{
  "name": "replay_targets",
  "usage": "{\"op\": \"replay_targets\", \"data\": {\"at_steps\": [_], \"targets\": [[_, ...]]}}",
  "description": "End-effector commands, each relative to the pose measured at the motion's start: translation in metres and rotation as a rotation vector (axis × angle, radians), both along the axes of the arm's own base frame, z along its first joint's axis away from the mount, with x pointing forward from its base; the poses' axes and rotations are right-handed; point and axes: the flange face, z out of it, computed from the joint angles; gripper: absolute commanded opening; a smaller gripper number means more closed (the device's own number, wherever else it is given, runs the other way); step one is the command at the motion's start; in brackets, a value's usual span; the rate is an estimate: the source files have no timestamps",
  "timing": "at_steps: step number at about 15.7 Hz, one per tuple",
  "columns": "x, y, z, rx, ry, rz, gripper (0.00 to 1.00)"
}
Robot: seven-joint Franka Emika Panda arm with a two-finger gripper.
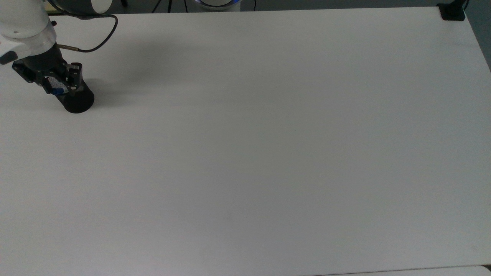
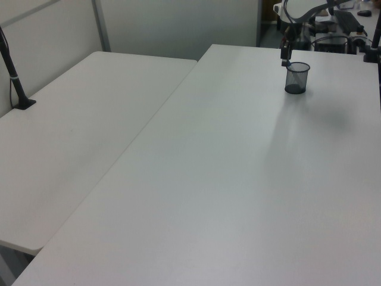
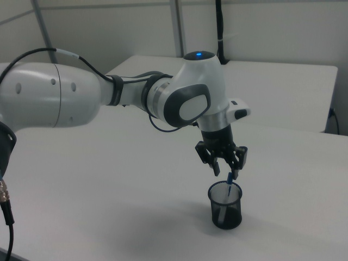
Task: Remove the marker
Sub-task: 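Close the gripper on the blue-capped marker and lift it out, then carry the marker beside the cup and lower it to the table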
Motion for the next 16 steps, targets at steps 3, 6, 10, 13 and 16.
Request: {"op": "replay_targets", "data": {"at_steps": [3, 6, 10, 13, 16], "targets": [[0.001, -0.001, -0.008, -0.012, 0.003, 0.028, 0.26], [0.001, -0.002, -0.006, -0.012, 0.002, 0.043, 0.14], [-0.004, -0.006, 0.022, -0.019, -0.031, 0.027, 0.12], [-0.010, 0.001, 0.070, -0.020, -0.059, 0.023, 0.12], [-0.011, 0.016, 0.118, -0.021, -0.071, 0.034, 0.13]]}}
